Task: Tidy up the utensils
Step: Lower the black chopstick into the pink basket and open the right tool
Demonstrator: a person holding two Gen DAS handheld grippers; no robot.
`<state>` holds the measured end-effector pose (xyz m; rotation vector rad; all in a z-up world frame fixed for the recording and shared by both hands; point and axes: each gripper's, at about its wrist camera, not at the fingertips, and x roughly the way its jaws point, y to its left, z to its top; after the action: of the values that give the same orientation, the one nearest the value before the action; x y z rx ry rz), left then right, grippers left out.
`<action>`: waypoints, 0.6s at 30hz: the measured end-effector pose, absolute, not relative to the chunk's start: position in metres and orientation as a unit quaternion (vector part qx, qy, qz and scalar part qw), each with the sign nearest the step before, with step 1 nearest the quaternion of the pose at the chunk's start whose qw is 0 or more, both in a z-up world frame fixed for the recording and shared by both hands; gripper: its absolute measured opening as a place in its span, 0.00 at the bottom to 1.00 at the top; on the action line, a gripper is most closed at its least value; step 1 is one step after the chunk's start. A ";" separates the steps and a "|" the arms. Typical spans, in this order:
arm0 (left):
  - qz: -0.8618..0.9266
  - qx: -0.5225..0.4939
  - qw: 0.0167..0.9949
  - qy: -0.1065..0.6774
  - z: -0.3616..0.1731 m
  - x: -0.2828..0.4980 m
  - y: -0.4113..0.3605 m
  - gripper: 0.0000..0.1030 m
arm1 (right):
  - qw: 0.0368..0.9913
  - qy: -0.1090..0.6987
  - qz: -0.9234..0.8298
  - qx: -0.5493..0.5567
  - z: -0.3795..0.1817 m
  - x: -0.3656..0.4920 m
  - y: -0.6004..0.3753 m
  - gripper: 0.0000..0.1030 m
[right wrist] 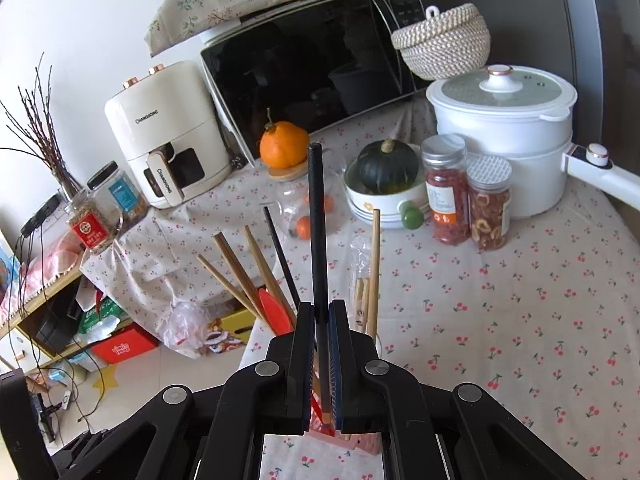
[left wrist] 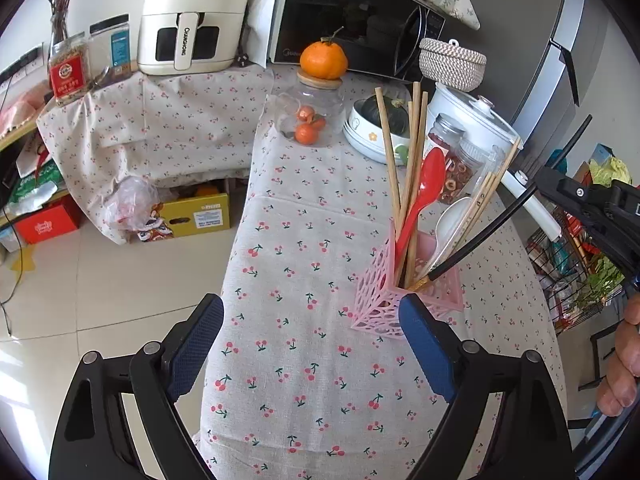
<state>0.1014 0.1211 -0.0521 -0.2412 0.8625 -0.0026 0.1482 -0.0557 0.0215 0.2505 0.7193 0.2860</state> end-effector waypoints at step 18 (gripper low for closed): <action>0.022 -0.096 0.905 0.414 -0.022 0.072 0.099 0.98 | 0.931 0.344 0.036 0.119 0.035 0.114 -0.116 0.85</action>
<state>0.0717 0.0988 -0.0217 -0.1989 0.8546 0.0445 0.1142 -0.1156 0.0348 0.2429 0.7044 0.0742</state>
